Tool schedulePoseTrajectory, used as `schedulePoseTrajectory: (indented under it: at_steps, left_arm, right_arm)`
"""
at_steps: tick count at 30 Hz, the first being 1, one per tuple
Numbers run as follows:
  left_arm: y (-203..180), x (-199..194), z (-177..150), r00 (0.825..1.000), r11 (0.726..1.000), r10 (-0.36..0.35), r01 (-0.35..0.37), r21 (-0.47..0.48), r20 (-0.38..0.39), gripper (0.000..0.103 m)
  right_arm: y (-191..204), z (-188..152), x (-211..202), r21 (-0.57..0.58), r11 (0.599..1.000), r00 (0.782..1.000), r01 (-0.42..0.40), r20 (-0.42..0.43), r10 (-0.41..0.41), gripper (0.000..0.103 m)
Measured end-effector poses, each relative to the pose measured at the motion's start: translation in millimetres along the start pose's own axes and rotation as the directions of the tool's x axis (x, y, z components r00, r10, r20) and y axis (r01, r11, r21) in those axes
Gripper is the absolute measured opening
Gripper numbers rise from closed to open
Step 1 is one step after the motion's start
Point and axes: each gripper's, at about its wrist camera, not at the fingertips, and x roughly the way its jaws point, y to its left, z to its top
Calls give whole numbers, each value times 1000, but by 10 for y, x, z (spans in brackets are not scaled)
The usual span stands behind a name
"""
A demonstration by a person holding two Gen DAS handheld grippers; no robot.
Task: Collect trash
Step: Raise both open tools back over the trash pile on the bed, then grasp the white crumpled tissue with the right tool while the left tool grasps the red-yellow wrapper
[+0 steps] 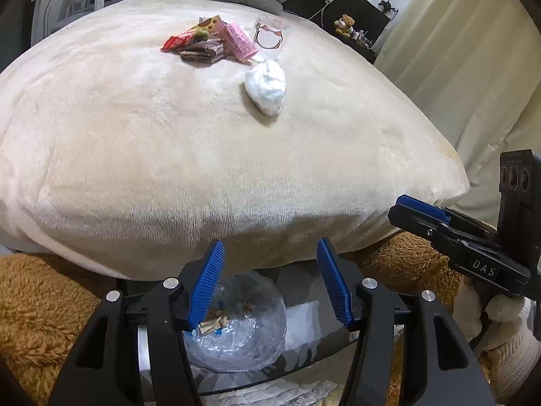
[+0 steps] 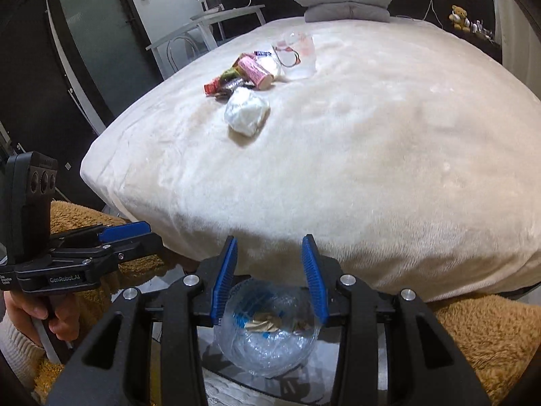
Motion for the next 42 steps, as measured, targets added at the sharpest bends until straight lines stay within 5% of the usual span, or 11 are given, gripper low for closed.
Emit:
schedulePoseTrajectory:
  at_steps: [9,13,16,23,27,33,36,42]
  left_arm:
    - [145,-257,459,995,999,23,-26,28,101,56]
    - [215,-279,651,993,999,28,-33,42,112,56]
    - [319,-274,800,992,999,28,-31,22,125,72]
    - [613,-203,1217,992,998,-20,28,-55,128,73]
    - [801,-148,1495,988,996,-6,20,-88,155,94]
    - [1077,34,1826,985,981,-82,108,-164,154,95]
    - [1203,87,1967,980,973,-51,93,-211,193,95]
    - [1454,443,2218,983,943,-109,150,-297,151,95]
  right_arm:
    - [-3,443,167,-56,998,1000,-25,4,26,46]
    - [38,625,301,-83,996,999,-42,-2,42,56]
    - [50,760,407,-87,995,999,-48,-7,47,65]
    - [54,1081,723,-99,992,997,-78,-30,75,71]
    - [73,1222,942,-112,990,995,-90,-52,85,80]
    - [140,1350,1230,-140,984,990,-114,-96,101,80]
    - [217,1356,1317,-171,979,990,-106,-108,89,80]
    - [265,1424,1474,-195,974,988,-117,-126,93,80]
